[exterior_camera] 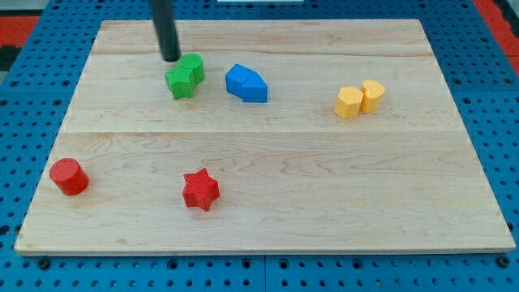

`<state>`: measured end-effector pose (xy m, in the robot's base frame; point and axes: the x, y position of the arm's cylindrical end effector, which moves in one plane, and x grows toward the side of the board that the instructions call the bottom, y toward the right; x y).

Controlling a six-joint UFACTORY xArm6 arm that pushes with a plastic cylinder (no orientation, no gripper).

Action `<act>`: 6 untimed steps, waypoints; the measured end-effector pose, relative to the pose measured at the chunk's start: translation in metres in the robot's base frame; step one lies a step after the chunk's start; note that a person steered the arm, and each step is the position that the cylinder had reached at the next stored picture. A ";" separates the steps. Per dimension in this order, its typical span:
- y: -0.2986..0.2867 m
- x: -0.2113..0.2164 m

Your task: Slightly push the green blocks towards the top center of the board

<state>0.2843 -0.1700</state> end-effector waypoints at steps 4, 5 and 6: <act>0.054 0.073; 0.066 0.073; 0.085 0.069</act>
